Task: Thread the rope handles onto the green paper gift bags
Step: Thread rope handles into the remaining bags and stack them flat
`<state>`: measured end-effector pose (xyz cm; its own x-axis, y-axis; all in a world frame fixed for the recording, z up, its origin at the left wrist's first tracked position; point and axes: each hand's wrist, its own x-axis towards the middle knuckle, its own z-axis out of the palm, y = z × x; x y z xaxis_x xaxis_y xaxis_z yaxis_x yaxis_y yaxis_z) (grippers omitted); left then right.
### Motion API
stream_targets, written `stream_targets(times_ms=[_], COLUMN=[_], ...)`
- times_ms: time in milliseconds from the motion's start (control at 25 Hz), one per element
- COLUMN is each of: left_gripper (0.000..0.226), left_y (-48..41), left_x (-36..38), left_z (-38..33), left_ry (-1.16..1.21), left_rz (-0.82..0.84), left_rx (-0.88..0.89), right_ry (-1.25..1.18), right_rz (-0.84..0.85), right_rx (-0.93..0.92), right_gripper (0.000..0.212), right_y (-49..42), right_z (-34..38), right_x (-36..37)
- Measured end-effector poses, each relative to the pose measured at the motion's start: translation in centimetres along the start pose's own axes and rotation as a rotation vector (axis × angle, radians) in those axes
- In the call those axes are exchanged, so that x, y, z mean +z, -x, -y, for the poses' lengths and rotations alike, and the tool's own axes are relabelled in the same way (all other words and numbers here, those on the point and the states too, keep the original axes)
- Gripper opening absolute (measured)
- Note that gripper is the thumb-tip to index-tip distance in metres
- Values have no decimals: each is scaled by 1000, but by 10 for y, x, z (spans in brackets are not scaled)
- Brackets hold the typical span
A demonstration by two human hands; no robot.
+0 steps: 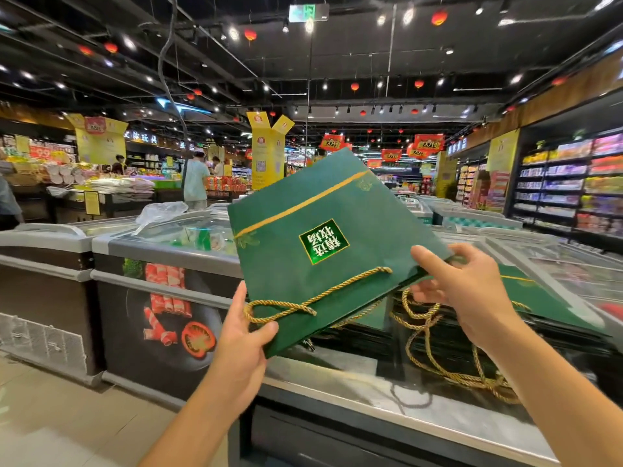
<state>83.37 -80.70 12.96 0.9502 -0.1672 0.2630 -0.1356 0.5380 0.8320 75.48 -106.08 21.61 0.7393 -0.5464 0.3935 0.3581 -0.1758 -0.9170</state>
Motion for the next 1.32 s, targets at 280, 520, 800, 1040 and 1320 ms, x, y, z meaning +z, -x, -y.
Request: stream_targets(times_ms=[280, 520, 800, 1040, 1320], left_gripper=[78, 57, 57, 60, 58], left_y=[-29, -59, -97, -105, -108], left_x=[5, 61, 141, 169, 170], left_z=[-14, -31, -1, 39, 59], left_ry=[-361, -697, -915, -1056, -1208], left_rz=[87, 242, 404, 485, 543], left_rx=[99, 200, 183, 145, 154], right_ry=[457, 703, 878, 1013, 1026], right_rz=[141, 21, -95, -74, -35], right_rx=[-216, -237, -134, 5, 80], right_gripper=[61, 65, 63, 70, 70], right_y=[-5, -27, -45, -47, -45], right_z=[-2, 6, 10, -13, -34], right_x=[-31, -76, -150, -189, -198])
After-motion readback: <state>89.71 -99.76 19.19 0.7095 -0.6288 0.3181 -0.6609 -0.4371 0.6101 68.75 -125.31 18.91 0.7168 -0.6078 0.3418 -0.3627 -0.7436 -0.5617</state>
